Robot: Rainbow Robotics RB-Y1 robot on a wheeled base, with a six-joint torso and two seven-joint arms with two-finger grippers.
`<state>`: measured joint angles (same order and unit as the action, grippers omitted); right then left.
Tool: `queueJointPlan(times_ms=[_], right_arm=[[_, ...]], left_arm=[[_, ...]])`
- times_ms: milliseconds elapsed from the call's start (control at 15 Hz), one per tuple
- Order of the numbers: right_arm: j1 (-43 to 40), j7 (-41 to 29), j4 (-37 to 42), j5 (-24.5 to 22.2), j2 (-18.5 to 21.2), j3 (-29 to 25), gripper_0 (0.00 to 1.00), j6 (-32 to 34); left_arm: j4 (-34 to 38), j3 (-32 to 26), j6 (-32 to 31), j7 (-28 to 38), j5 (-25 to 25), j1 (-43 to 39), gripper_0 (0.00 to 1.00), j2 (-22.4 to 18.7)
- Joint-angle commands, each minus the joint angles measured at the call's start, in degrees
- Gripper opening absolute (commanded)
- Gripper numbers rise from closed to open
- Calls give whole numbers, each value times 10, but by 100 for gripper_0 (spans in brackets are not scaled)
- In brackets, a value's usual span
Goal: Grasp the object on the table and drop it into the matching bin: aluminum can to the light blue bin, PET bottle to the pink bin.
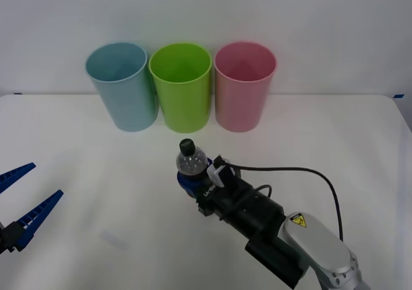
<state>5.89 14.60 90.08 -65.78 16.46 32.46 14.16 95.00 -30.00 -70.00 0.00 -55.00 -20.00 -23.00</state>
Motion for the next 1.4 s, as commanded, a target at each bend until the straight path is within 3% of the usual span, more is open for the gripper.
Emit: queueJointPlan(times_ms=[67,1000,1400], right_arm=[[0,-69,52,2,44,-2,0,2],[7,-331,239,-1,200,-96,0,25],[58,-412,235,-1,220,-130,0,25]], left_arm=[[0,0,0,0,0,0,100,0],[0,0,0,0,0,0,100,0],[0,0,0,0,0,0,100,0]])
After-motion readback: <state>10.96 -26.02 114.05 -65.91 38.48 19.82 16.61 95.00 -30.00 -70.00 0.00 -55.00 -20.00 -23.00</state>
